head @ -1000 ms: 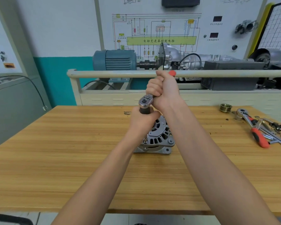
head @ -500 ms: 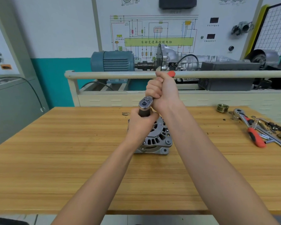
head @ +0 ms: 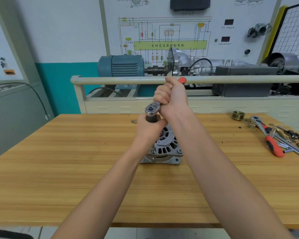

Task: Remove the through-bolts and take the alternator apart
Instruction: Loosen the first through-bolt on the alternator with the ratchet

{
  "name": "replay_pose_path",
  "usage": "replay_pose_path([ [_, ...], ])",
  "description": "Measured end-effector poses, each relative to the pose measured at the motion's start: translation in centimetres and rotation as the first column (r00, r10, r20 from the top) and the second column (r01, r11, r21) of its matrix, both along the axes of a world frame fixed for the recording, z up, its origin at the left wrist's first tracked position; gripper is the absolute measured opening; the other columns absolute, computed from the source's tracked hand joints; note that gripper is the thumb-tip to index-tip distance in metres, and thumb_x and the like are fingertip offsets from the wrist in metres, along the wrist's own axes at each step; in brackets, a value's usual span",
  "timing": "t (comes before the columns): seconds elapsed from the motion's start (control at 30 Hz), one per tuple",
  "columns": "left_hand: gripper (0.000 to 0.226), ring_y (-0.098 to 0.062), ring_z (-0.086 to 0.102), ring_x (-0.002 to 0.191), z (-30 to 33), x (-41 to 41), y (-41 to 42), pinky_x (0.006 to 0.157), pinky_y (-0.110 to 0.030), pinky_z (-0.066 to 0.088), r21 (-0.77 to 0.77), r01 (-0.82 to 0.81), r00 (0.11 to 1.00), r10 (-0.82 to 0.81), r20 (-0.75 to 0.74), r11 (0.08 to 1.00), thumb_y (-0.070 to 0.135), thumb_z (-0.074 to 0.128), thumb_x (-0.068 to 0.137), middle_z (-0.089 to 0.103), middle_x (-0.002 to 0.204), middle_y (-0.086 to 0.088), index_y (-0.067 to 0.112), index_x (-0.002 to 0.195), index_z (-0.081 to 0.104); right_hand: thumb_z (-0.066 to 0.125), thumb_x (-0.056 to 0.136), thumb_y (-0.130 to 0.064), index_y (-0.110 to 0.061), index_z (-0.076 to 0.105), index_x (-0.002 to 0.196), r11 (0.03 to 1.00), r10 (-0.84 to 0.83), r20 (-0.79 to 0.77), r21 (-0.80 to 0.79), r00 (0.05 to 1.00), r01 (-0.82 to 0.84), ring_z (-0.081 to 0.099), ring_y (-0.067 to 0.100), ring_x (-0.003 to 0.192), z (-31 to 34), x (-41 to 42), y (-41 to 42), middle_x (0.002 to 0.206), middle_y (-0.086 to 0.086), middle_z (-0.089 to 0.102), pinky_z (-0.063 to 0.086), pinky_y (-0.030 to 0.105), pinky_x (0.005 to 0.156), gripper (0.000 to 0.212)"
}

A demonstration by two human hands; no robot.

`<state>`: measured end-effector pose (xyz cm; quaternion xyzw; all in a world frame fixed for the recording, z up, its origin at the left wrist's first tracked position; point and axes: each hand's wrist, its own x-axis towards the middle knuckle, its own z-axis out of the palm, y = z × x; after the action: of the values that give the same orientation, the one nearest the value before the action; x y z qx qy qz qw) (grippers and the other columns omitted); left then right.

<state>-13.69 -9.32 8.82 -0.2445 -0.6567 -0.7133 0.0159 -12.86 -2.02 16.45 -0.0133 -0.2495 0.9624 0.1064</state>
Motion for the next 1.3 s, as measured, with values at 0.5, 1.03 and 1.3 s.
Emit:
replay_pose_path([
  [0.5, 0.036, -0.009, 0.032, 0.043, -0.1, -0.2, 0.0, 0.044, -0.021, 0.028, 0.09, -0.003, 0.997, 0.01, -0.08, 0.996, -0.01, 0.061, 0.077, 0.041, 0.047, 0.005, 0.014, 0.059, 0.042, 0.046, 0.097, -0.017, -0.019, 0.032, 0.052, 0.999, 0.016, 0.014, 0.051, 1.0, -0.017, 0.016, 0.005, 0.024, 0.3, 0.1, -0.1, 0.035, -0.008, 0.021, 0.014, 0.016, 0.025, 0.047],
  [1.03, 0.036, -0.006, 0.036, 0.041, -0.3, -0.3, -0.8, 0.045, -0.018, 0.032, -0.15, 0.181, 0.967, -0.204, -0.15, 0.972, 0.001, 0.068, 0.074, 0.043, 0.044, 0.009, 0.018, 0.052, 0.044, 0.044, 0.098, -0.018, -0.017, 0.032, 0.045, 0.966, 0.246, 0.028, 0.079, 0.969, -0.247, 0.018, 0.005, 0.023, 0.2, 0.6, 0.7, 0.036, -0.007, 0.021, 0.013, 0.015, 0.024, 0.054],
  [1.3, 0.037, -0.007, 0.033, 0.039, -0.2, -0.4, -0.4, 0.041, -0.018, 0.029, -0.006, 0.049, 0.996, -0.05, -0.07, 0.999, -0.008, 0.057, 0.079, 0.04, 0.042, 0.008, 0.014, 0.056, 0.04, 0.047, 0.097, -0.017, -0.018, 0.032, 0.05, 0.999, 0.038, 0.019, 0.018, 0.999, -0.038, 0.017, 0.005, 0.024, 0.1, 0.0, -0.6, 0.035, -0.008, 0.022, 0.015, 0.016, 0.024, 0.049],
])
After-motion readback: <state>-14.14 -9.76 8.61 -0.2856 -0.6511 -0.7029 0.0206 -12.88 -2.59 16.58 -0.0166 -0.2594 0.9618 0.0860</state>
